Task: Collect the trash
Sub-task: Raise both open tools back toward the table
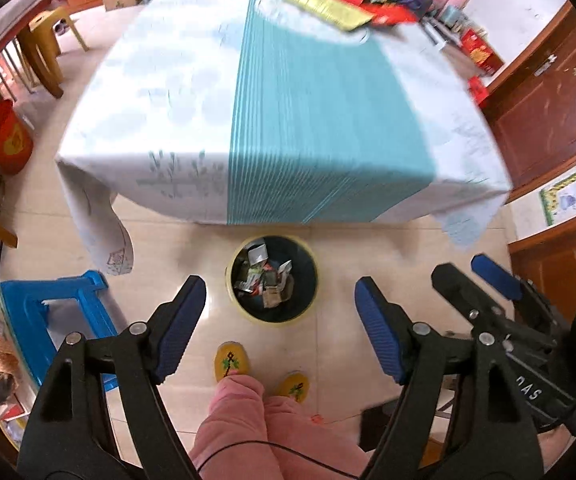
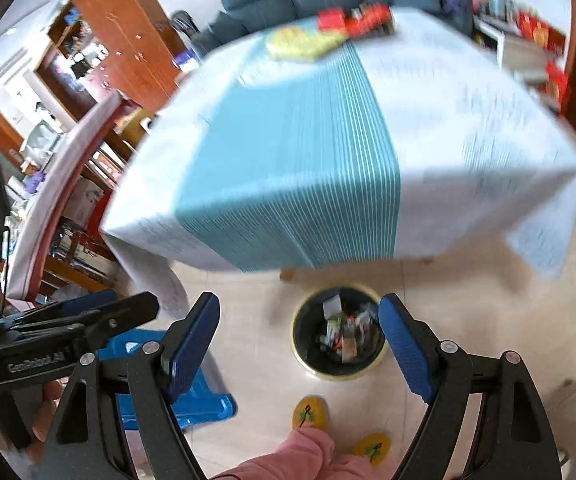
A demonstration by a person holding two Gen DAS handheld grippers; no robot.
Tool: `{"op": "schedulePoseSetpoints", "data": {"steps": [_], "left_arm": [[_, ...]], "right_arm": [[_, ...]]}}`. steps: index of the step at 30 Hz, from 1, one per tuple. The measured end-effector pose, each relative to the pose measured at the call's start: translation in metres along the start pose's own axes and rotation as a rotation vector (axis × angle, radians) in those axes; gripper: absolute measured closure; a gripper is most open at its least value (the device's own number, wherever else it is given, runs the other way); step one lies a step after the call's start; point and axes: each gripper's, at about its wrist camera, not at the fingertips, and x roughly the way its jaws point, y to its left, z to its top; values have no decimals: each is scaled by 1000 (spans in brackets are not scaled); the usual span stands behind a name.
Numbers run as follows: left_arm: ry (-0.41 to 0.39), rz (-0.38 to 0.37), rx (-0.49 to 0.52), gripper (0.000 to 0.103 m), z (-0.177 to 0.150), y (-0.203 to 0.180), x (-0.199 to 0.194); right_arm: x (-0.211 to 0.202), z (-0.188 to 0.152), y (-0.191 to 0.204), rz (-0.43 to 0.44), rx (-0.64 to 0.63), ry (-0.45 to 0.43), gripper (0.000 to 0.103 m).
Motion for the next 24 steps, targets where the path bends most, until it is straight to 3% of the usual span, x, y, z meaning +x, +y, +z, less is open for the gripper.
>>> {"op": "schedulePoseSetpoints", "data": {"steps": [11,16,24], "left_arm": [[-186,-53,117,33,50,-34,-111],[-282,-65,168,33,82,-47,-139],[-333,-53,231,33,114,-57,-149]], "right_arm": [[-126,69,46,-11,-65,-200,22],[-152,96,64,-36,-107,-259,23],[-152,130,71,-67,-116,-324,24]]}}
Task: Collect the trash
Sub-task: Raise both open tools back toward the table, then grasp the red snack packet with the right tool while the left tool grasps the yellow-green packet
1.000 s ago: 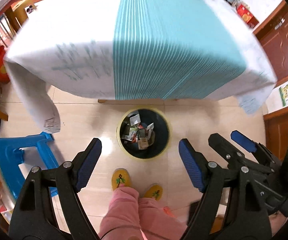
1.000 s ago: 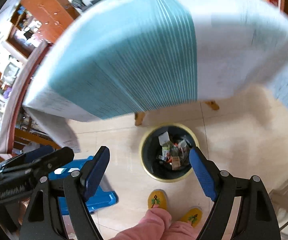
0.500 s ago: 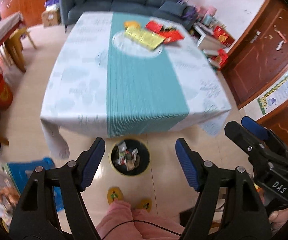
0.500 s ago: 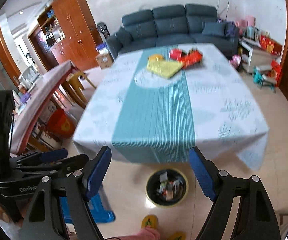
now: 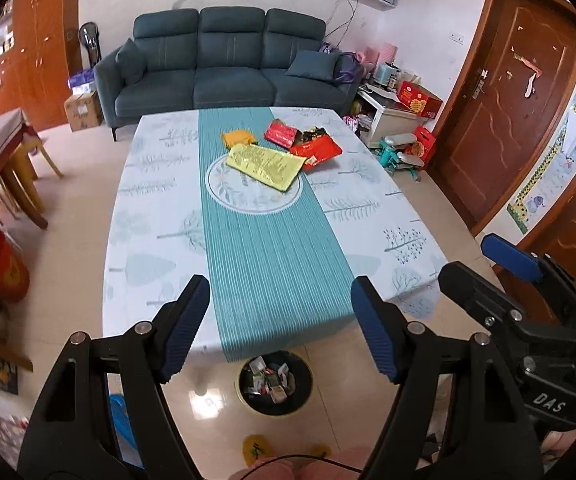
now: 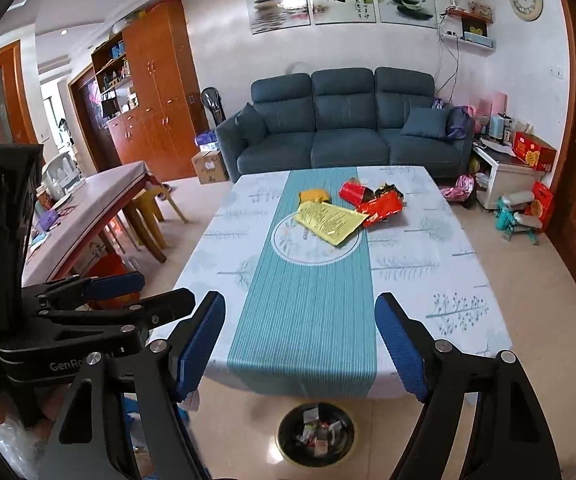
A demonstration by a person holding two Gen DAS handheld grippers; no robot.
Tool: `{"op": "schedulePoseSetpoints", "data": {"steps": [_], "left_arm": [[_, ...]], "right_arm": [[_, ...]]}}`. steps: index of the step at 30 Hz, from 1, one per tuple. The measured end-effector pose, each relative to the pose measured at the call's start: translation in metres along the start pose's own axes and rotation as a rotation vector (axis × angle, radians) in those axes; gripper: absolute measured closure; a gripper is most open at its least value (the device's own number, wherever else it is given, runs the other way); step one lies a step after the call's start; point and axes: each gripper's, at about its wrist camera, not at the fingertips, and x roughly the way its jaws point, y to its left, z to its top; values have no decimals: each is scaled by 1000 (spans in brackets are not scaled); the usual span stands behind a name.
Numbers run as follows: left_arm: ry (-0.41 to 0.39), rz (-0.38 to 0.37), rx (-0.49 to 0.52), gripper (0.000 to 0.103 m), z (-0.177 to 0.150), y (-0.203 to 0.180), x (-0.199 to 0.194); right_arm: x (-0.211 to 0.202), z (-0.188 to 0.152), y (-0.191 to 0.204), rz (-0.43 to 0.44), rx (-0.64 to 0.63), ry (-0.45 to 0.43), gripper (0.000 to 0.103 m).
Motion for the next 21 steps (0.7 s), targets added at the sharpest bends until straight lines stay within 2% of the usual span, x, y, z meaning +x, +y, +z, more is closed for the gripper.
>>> {"op": "schedulePoseSetpoints", "data": {"steps": [6,11,17,21], "left_arm": [[-14,9,-36,33,21,14,14],[10,24,-101,33,41,30,48],[68,30,-210,33,79,40,121],[150,2,-288,33,105,38,188]], "right_arm": [[41,6,-27,-19,57,56,26],[88,28,-68,4,102,73,30],[171,66,-126,59,131,115,30],[235,92,-169,93,133,157,31]]}}
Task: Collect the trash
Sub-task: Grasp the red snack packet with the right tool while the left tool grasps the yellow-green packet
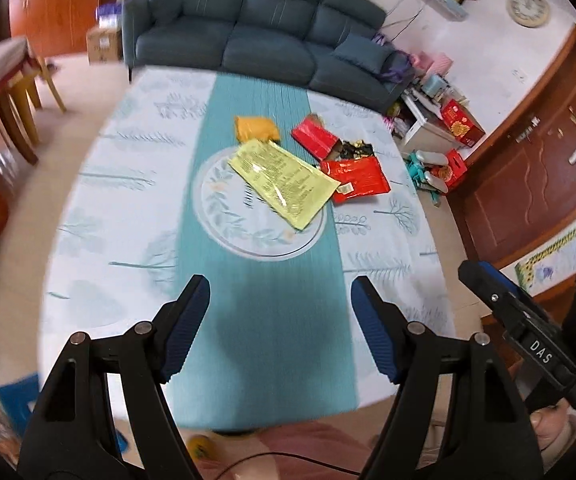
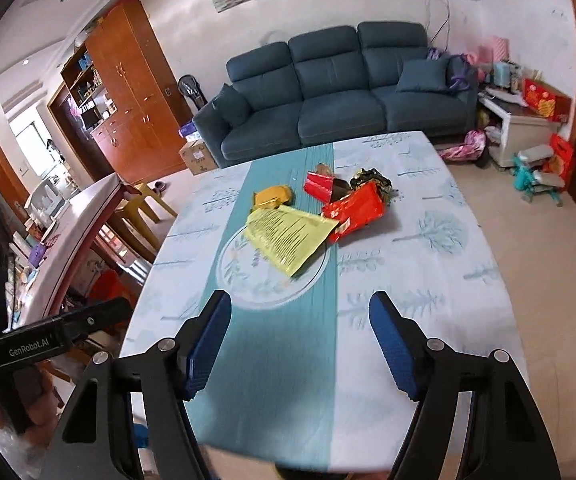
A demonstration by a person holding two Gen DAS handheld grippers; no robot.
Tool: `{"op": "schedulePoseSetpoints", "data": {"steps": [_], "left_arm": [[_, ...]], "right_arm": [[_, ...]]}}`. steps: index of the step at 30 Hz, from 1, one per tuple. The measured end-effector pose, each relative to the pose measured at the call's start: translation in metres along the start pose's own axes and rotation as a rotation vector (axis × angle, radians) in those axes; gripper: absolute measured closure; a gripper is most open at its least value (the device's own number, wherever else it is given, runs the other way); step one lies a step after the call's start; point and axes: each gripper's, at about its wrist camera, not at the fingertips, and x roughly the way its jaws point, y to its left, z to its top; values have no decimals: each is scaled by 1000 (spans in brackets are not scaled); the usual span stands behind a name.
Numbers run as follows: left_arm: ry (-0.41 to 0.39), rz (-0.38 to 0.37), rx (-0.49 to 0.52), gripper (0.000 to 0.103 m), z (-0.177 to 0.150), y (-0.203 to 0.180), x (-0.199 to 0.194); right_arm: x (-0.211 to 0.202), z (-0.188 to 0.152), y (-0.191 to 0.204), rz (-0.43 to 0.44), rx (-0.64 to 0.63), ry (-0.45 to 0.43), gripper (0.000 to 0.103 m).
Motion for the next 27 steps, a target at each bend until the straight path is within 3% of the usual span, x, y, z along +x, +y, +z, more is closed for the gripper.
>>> {"op": "schedulePoseSetpoints", "data": {"steps": [4,8,13,20,27], "left_arm": [[91,-17,-96,33,34,-9,71],[114,-14,-215,33,56,0,125],[113,6,-336,33,78,17,181],[135,42,-456,33,94,42,230],[142,71,-486,33,112,42,257]], "right_arm": [[62,37,-40,30,4,69,36],[130,68,-77,54,1,120,37],[198,85,-107,90,43,179,38],[254,84,-126,154,82,252,50],[284,87,-127,216,86,284,66]]}}
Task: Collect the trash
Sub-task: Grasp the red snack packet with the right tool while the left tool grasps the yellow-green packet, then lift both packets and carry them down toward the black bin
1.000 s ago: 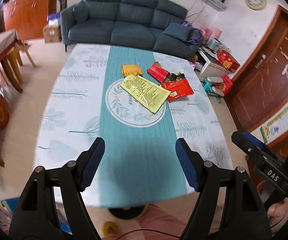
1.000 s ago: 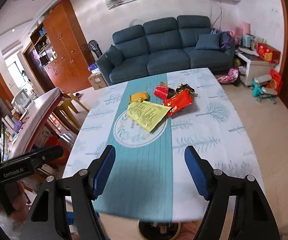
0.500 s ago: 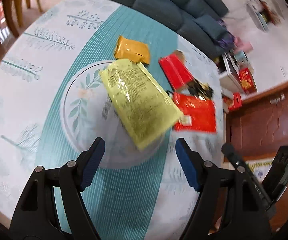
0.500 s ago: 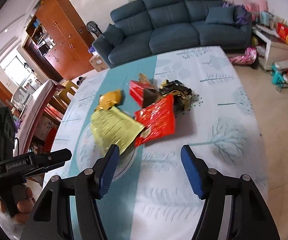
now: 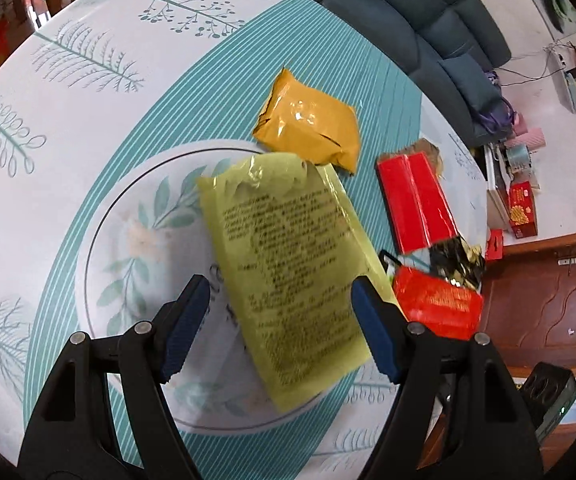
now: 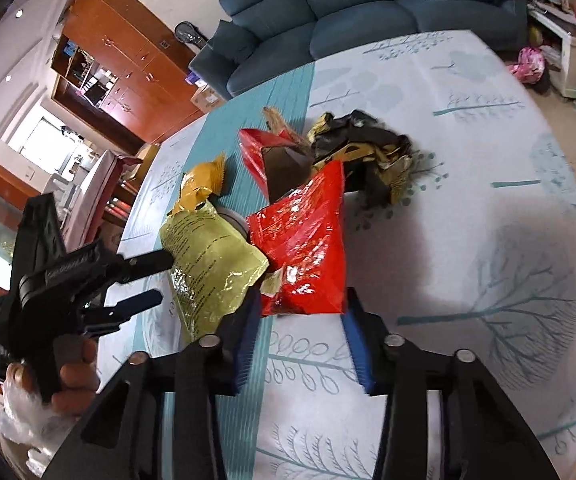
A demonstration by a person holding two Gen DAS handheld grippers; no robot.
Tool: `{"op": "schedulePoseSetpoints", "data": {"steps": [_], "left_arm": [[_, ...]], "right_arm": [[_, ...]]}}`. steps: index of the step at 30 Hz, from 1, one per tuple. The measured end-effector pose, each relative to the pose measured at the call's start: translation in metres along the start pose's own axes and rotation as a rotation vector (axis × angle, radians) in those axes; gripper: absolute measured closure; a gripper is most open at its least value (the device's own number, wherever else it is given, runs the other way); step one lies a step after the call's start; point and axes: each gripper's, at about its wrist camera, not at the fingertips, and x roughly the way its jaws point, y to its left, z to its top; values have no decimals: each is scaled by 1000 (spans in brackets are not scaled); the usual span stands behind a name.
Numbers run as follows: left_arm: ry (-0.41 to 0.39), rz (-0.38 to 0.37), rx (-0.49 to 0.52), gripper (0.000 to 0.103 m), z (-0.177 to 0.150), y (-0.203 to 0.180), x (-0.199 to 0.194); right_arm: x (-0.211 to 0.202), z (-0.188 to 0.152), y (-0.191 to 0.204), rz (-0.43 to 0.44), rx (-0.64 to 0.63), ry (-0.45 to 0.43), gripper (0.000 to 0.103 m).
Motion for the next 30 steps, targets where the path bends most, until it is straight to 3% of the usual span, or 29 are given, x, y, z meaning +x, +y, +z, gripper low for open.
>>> {"op": "schedulePoseSetpoints", "data": {"steps": [7,11,15,16,17,19,22,30], "left_arm": [[38,50,-63,33,19,-13,27],[36,81,-87,32,29,-25,38],[64,162,-60,33,34,-44,50],[71,190,-40,38,34,-51,53],[68,200,-29,53,33,-54,53],[57,203,6,70,31,-66,53],[69,180,41,87,25,-74,53],[24,125,101,100,-6,-77,28]], "right_arm": [[6,4,10,53,-14,9,90],[9,6,11,75,-27,18,93],[8,4,9,76,-24,24,94],[4,6,7,75,-23,24,94],[2,6,7,76,-20,25,94],[-1,4,7,78,-18,24,94],[-6,-2,9,81,-26,25,94],[-24,-14,18,92,-21,7,97]]}}
